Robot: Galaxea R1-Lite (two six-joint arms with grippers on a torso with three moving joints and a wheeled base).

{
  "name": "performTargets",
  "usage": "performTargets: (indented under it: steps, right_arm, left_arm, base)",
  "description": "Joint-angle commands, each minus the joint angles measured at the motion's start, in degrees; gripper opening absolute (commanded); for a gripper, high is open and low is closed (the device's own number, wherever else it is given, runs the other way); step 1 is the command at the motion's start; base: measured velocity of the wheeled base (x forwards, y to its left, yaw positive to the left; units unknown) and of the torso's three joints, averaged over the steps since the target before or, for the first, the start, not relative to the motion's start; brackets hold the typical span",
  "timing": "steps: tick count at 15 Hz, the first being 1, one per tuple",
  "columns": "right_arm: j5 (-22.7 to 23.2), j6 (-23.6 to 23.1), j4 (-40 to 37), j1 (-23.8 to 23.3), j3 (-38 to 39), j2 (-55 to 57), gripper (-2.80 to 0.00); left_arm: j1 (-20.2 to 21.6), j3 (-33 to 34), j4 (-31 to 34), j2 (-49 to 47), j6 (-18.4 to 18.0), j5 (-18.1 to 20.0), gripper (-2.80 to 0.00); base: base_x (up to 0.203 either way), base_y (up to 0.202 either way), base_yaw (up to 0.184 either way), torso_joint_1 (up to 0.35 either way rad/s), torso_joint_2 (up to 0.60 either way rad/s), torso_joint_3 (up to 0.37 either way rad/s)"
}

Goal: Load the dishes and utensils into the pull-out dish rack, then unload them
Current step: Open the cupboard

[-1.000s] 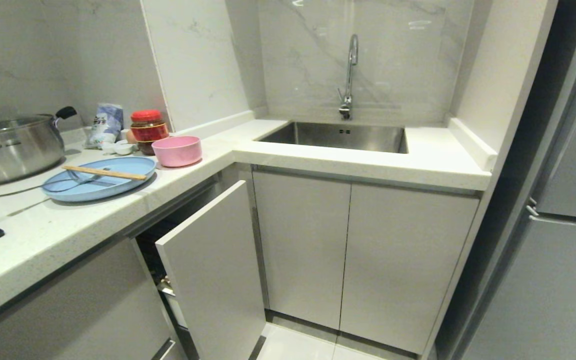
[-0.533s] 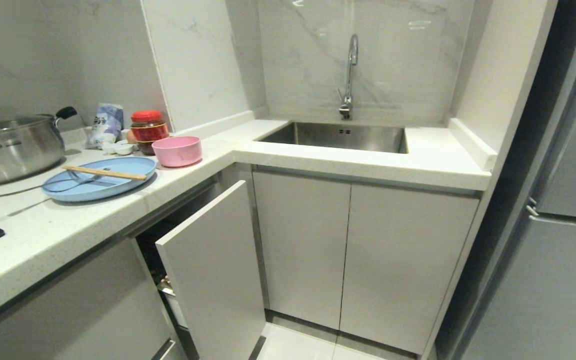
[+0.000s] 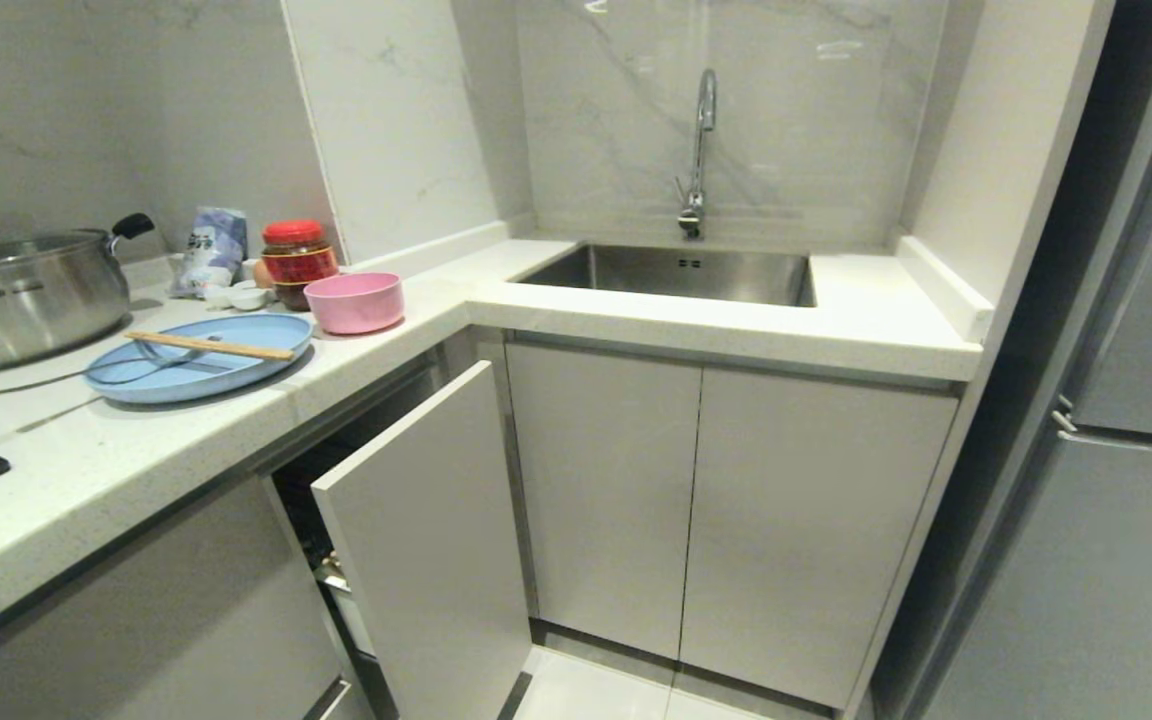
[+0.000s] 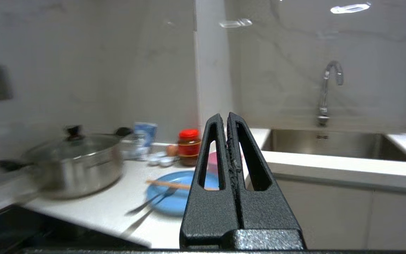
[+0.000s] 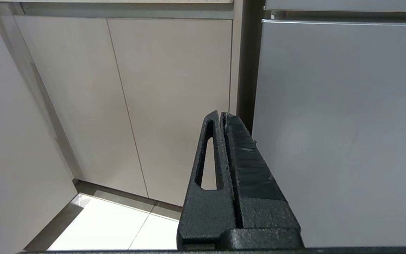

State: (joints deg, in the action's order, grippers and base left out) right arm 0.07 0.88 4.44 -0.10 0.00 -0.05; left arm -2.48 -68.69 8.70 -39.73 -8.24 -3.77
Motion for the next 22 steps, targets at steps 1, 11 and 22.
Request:
performTargets:
  steps: [1, 11, 22]
  right_arm:
    - [0.01, 0.00, 0.05, 0.01, 1.49, -0.04, -2.80]
    - [0.01, -0.01, 0.05, 0.01, 1.49, -0.04, -2.80]
    - [0.01, 0.00, 0.05, 0.01, 1.49, -0.04, -2.80]
  left_arm:
    - [-2.83, -4.07, 0.13, -12.23, 1.59, -0.08, -2.80]
    - [-13.77, -5.45, 5.59, -41.34, 10.47, -12.22, -2.80]
    - [-15.73, -16.39, 10.82, -60.35, 28.20, -27.40, -2.80]
  base:
    - [0.000, 0.000, 0.000, 0.000, 0.00, 0.000]
    - [0.000, 0.000, 0.000, 0.000, 0.00, 0.000]
    - [0.000, 0.000, 0.000, 0.000, 0.00, 0.000]
